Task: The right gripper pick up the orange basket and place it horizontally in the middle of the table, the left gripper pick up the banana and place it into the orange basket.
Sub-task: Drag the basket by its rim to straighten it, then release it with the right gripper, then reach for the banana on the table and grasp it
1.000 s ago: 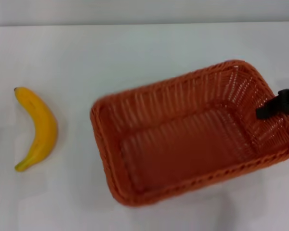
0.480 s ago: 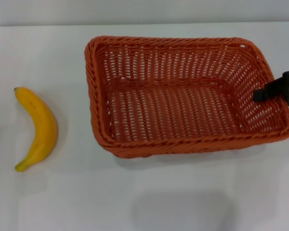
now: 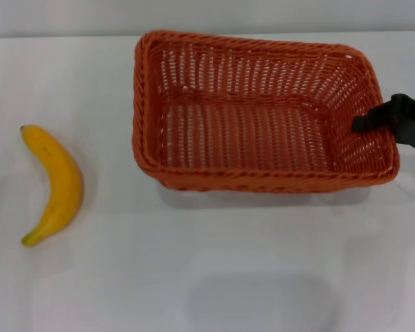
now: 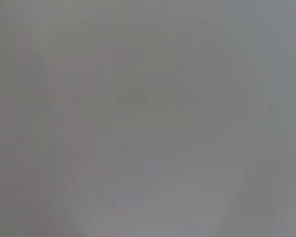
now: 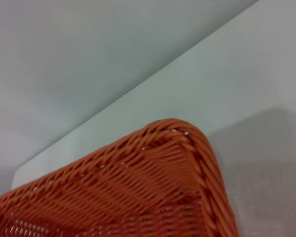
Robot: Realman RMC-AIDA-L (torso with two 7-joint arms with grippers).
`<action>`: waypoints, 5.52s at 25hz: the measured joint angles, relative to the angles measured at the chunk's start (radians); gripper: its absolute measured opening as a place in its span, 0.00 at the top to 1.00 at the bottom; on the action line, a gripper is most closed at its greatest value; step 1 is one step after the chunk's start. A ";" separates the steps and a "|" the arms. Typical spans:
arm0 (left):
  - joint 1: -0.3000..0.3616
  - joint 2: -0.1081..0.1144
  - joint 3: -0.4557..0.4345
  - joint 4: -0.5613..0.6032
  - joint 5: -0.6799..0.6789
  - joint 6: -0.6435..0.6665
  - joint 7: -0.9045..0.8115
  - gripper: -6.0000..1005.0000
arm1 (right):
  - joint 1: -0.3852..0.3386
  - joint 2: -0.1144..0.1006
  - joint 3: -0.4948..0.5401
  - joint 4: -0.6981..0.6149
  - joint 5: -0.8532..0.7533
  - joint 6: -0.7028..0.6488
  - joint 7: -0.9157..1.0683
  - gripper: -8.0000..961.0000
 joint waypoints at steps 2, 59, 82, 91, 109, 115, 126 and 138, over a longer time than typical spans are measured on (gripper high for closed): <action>-0.004 0.000 0.001 0.000 0.001 0.000 0.000 0.12 | 0.002 0.000 -0.014 0.005 -0.002 -0.026 0.001 0.85; -0.006 0.004 -0.003 -0.040 -0.018 0.000 -0.054 0.13 | 0.017 -0.013 -0.068 0.400 0.374 -0.122 -0.362 0.85; 0.002 0.005 -0.003 -0.040 -0.035 0.000 -0.054 0.13 | -0.001 -0.010 0.051 0.436 0.409 -0.155 -0.475 0.26; 0.003 0.001 -0.003 -0.040 -0.055 0.000 -0.047 0.13 | -0.052 -0.021 0.172 0.431 0.408 -0.137 -0.489 0.27; -0.034 0.000 0.003 -0.030 -0.051 -0.025 -0.052 0.13 | -0.019 -0.004 0.456 0.630 0.790 -0.236 -1.501 0.28; -0.032 -0.003 -0.001 -0.006 -0.054 -0.051 -0.053 0.13 | 0.072 0.002 0.457 0.944 1.160 -0.254 -2.244 0.28; -0.039 -0.004 0.007 0.038 -0.045 -0.054 -0.054 0.13 | 0.155 0.008 0.441 1.089 1.308 -0.328 -2.508 0.29; -0.073 0.013 0.008 -0.211 0.288 -0.100 -0.641 0.13 | 0.144 -0.001 0.355 1.063 1.307 -0.385 -2.562 0.33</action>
